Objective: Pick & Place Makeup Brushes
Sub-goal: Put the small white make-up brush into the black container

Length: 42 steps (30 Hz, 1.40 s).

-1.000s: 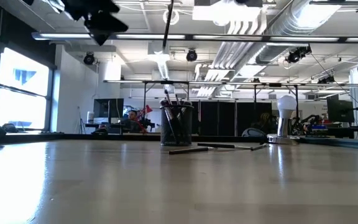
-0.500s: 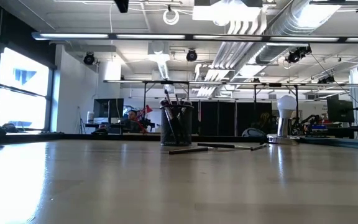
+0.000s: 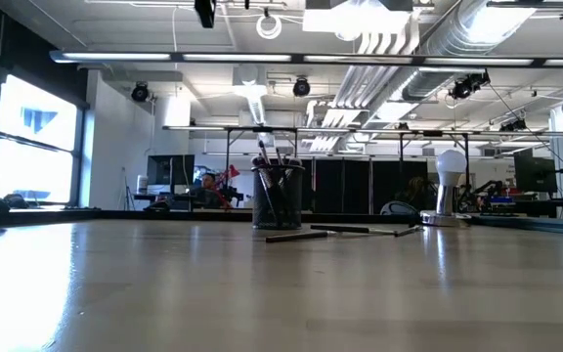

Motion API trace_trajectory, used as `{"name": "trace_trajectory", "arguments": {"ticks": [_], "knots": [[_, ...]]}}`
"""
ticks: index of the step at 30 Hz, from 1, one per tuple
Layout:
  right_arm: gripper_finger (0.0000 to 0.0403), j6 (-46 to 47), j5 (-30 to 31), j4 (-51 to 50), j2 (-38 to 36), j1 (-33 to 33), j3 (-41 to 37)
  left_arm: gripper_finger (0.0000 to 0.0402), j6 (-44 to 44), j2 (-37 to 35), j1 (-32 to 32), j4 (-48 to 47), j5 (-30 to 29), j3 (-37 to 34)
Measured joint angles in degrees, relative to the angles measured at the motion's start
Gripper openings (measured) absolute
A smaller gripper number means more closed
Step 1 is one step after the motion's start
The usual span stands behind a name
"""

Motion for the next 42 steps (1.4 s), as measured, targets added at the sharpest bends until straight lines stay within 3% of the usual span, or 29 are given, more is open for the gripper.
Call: {"name": "trace_trajectory", "arguments": {"ticks": [2, 5, 10, 13, 17, 21, 26, 31, 37, 42], "knots": [[0.0002, 0.71, 3.35, -0.37, 0.00, 0.02, 0.00, 0.0019, 2.30, -0.07, 0.17, -1.89, -1.57, 0.43], [0.0017, 2.28, 8.23, -2.78, -0.52, 0.12, 0.00, 0.0015, 2.61, -0.08, 2.08, -5.95, -1.02, 1.85], [0.0065, 9.57, 8.14, -14.03, -4.98, 0.29, 0.00, 0.0010, 0.75, -0.11, 8.54, -11.26, 0.30, 3.70], [0.0095, 21.64, 5.66, -29.33, -8.64, 0.42, 0.02, 0.0010, 0.71, -0.09, 14.14, -10.89, 3.81, 3.77], [0.0121, 42.23, -2.81, -52.37, -12.72, -0.25, -1.20, 0.0010, 0.68, 2.73, 20.86, -5.33, 11.63, 3.74], [0.0125, 60.08, -1.98, -63.53, -14.88, 0.06, -9.37, 0.0010, 0.71, 6.84, 24.86, 5.04, 16.81, 3.73], [0.0113, 72.33, -5.81, -59.52, -19.31, 1.41, -23.12, 0.0010, 0.53, 13.98, 27.67, 19.26, 19.59, -0.48], [0.0101, 72.13, -10.35, -47.44, -23.78, 1.68, -34.60, 0.0010, -3.40, 24.68, 30.03, 37.15, 20.03, -3.60], [0.0094, 69.33, -10.71, -37.53, -29.95, 1.32, -43.18, 0.0010, -5.92, 36.16, 30.45, 43.47, 18.71, -3.27], [0.0094, 67.47, -11.15, -34.62, -35.56, 1.36, -47.28, 0.0010, -6.45, 39.42, 30.34, 44.48, 16.44, -3.30]]}}
